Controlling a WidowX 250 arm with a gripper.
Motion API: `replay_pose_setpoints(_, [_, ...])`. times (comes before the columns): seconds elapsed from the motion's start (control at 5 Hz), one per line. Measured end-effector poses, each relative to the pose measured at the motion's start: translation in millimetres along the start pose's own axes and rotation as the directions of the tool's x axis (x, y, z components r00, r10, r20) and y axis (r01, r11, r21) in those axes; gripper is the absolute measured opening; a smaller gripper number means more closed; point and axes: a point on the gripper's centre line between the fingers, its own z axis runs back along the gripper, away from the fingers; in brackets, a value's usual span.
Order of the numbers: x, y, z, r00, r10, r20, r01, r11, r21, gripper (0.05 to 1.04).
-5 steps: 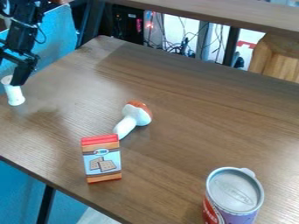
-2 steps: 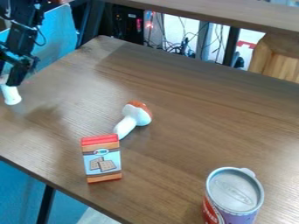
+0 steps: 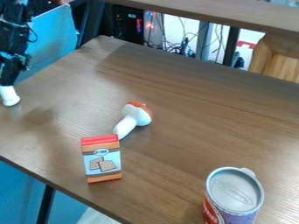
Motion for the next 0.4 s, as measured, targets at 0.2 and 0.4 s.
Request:
replay_pose_setpoints(0.2, [-2,-1,0,1.0,-0.024,0.001,0.024,0.999,-0.023,0.55])
replay_pose_setpoints(0.4, [-20,-12,24,0.997,0.019,0.07,-0.017,1.0,-0.026,0.55])
